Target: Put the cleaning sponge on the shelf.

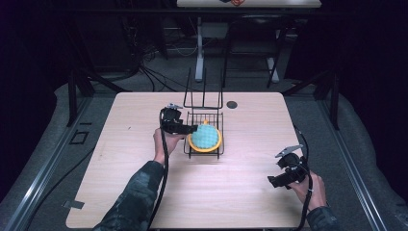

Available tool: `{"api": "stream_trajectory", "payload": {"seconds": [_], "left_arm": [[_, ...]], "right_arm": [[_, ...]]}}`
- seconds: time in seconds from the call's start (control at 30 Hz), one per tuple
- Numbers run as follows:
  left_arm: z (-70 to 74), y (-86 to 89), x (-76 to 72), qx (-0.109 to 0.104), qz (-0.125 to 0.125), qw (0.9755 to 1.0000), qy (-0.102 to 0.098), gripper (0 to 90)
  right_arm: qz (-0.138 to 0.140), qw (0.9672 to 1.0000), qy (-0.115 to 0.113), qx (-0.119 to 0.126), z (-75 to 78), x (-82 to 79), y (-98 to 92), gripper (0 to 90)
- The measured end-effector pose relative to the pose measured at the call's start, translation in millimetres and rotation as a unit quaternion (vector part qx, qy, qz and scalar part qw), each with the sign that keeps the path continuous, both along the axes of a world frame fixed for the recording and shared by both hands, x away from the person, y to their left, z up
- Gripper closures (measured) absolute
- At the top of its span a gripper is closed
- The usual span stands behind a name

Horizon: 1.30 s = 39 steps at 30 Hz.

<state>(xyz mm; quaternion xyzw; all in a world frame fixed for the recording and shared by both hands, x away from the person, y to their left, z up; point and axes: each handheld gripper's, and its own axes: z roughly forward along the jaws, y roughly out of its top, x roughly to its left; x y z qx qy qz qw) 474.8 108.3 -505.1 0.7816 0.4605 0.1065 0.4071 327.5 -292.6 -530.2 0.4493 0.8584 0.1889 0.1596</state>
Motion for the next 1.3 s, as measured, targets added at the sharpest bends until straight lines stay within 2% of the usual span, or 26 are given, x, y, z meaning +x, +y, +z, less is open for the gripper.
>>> {"api": "stream_trajectory", "payload": {"seconds": [0.13, 0.23, 0.43, 0.63, 0.77, 0.87, 0.97, 1.13, 1.3], "left_arm": [[6.8, 7.6, -7.4, 0.01, 0.0, 0.9999, -0.011, 18.9], [10.3, 13.6, -12.5, 0.018, -0.003, 0.9998, -0.01, 16.8], [17.9, 27.1, -24.7, 0.015, 0.001, 0.9998, -0.014, 14.8], [23.4, 37.9, -39.9, 0.026, 0.003, 0.9994, -0.023, 12.9], [27.2, 46.0, -49.6, 0.036, 0.005, 0.9991, -0.023, 11.8], [31.2, 53.2, -57.8, 0.045, -0.001, 0.9989, -0.017, 11.2], [35.4, 62.7, -65.7, 0.048, 0.003, 0.9986, -0.021, 10.5], [38.1, 75.0, -78.2, 0.064, 0.011, 0.9976, -0.022, 8.0], [39.4, 85.1, -91.4, 0.073, 0.021, 0.9968, -0.024, 5.2]], "right_arm": [[-0.001, 1.0, -0.001, 0.0, 0.1, 0.1, 0.0, 5.6], [0.0, 1.0, -0.001, 0.0, 0.2, 0.0, 0.0, 5.6], [-0.002, 1.0, -0.001, 0.002, 0.5, -0.4, 0.2, 5.6], [-0.005, 1.0, 0.0, -0.001, -0.3, -1.0, 2.2, 5.6], [-0.003, 1.0, -0.005, -0.006, 2.4, -1.8, 1.5, 5.6], [-0.005, 1.0, -0.006, 0.001, 0.9, -1.5, 1.3, 5.7], [-0.008, 0.9999, -0.006, 0.001, 0.9, 0.2, 0.6, 5.6], [-0.007, 1.0, -0.001, -0.001, 1.1, -1.1, 1.0, 5.7], [-0.009, 0.9999, -0.012, 0.003, 4.6, -2.3, -1.8, 5.7]]}}
